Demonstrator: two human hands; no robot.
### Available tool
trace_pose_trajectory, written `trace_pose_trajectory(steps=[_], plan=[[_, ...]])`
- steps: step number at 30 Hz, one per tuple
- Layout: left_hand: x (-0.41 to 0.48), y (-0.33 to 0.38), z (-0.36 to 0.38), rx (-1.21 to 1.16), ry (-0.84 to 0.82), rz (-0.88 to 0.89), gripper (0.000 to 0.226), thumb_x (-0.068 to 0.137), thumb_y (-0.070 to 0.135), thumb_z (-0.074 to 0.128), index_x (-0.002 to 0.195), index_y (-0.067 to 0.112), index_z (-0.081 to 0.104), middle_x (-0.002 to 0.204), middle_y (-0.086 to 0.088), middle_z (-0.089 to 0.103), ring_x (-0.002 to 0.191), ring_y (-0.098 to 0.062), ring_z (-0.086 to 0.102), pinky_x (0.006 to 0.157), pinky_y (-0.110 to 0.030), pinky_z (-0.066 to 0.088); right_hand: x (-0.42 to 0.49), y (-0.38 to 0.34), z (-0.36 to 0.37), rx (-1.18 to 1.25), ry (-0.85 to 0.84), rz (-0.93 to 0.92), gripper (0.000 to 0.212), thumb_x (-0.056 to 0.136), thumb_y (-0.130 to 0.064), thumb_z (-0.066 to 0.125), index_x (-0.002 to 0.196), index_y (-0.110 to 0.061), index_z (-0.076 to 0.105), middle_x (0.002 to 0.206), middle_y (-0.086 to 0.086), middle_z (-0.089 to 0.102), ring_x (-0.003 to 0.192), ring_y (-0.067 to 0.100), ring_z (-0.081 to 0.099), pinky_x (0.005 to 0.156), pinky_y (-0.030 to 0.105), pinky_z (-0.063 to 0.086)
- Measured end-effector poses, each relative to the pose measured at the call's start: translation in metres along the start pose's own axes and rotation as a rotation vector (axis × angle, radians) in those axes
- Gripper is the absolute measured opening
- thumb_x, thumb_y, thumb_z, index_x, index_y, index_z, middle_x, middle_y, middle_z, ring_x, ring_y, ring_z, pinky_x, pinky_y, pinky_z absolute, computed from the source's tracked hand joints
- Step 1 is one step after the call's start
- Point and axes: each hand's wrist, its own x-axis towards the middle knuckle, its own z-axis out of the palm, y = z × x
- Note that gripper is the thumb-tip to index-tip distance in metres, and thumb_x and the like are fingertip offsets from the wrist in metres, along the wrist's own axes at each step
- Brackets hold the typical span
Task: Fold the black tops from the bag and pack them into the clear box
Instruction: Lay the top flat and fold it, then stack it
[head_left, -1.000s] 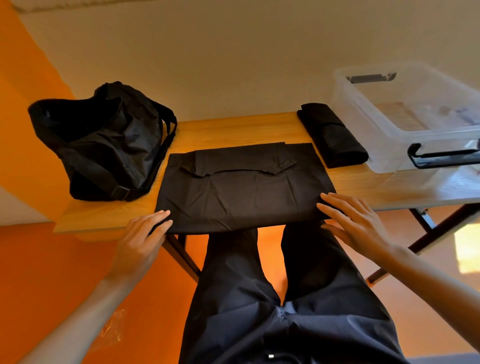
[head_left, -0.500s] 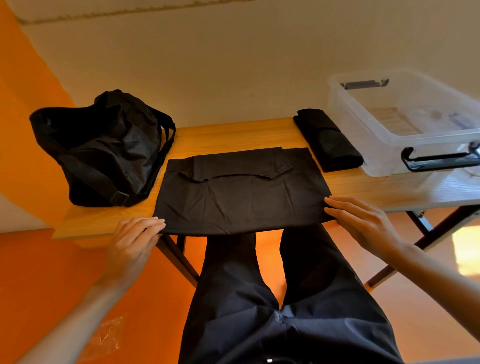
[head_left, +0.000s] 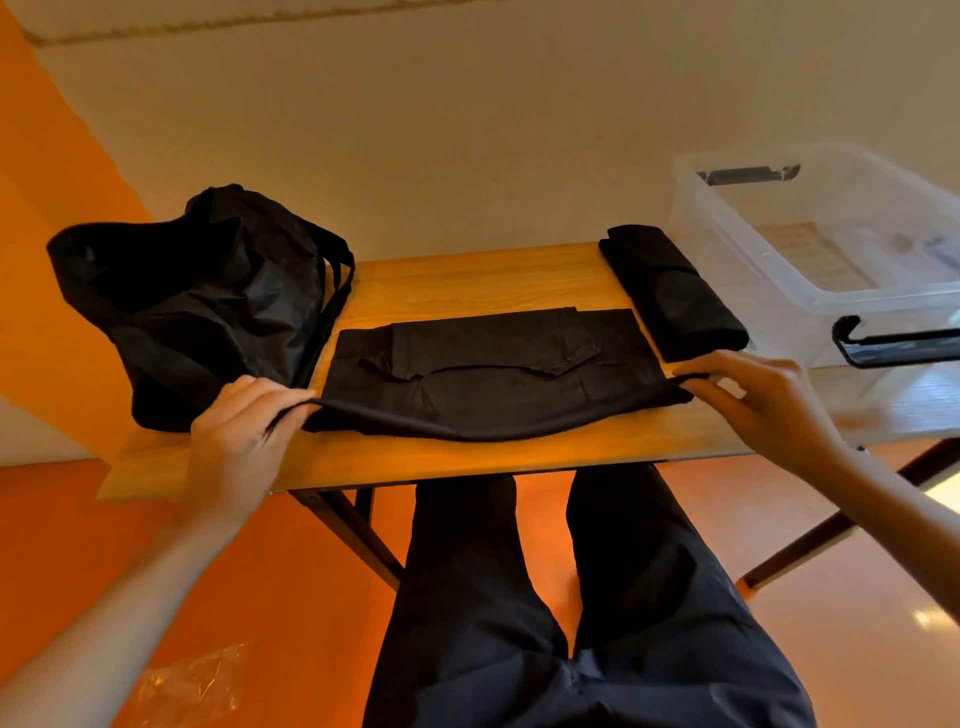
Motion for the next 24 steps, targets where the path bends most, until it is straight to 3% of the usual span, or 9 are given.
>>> trace_pose_trajectory(steps=[2,5,7,12,18,24], plan=[[0.013,-0.006,0.003,-0.015,-0.006,-0.022,0.010,0.092,0.000,0.072,0.100,-0.006,0.075,0.091,-0.016,0.072,0.083,-0.030,0.067,0.079,-0.034,0.052,0.014,0.008,-0.004,0.035,-0.030,0.041,0.035,0.094,-0.042,0.057,0.109,-0.015,0.073,0.088,-0.007,0.072,0.081,-0.017,0.063,0.077,0.007,0.051],[0.028,-0.016,0.009,-0.030,-0.043,-0.056,0.015,0.092,0.000,0.069,0.104,-0.005,0.075,0.095,-0.015,0.072,0.088,-0.030,0.069,0.084,-0.033,0.053,0.031,0.022,-0.007,0.126,-0.088,0.116,0.045,0.091,-0.063,0.056,0.108,-0.025,0.072,0.086,-0.018,0.073,0.083,-0.007,0.070,0.082,0.012,0.054],[0.035,-0.020,0.013,-0.019,-0.063,-0.070,0.015,0.092,0.001,0.069,0.104,-0.005,0.075,0.094,-0.015,0.072,0.088,-0.030,0.069,0.082,-0.035,0.053,0.040,0.029,-0.005,0.188,-0.088,0.174,0.050,0.089,-0.070,0.056,0.105,-0.026,0.072,0.078,-0.017,0.073,0.076,-0.001,0.071,0.077,0.011,0.054],[0.052,-0.026,0.022,-0.002,-0.088,-0.109,0.015,0.092,0.002,0.071,0.105,-0.004,0.075,0.093,-0.015,0.073,0.084,-0.027,0.068,0.077,-0.035,0.053,0.057,0.040,0.008,0.188,-0.058,0.287,0.021,0.087,-0.045,0.063,0.101,-0.032,0.071,0.073,-0.009,0.072,0.057,0.012,0.067,0.061,0.027,0.058],[0.068,-0.030,0.037,0.009,-0.113,-0.173,0.010,0.094,0.005,0.070,0.101,0.001,0.075,0.089,-0.008,0.070,0.072,-0.018,0.060,0.071,-0.028,0.048,0.079,0.040,0.021,0.056,-0.035,0.359,0.009,0.097,-0.028,0.066,0.099,-0.021,0.071,0.066,-0.008,0.067,0.063,-0.002,0.066,0.059,0.005,0.046],[0.081,-0.043,0.048,0.034,-0.099,-0.245,0.010,0.093,0.008,0.072,0.101,0.003,0.076,0.087,-0.009,0.071,0.075,-0.023,0.064,0.071,-0.038,0.053,0.101,0.038,0.028,0.013,-0.005,0.440,0.007,0.098,-0.027,0.067,0.094,-0.021,0.069,0.063,-0.009,0.064,0.057,-0.005,0.064,0.056,0.003,0.045]])
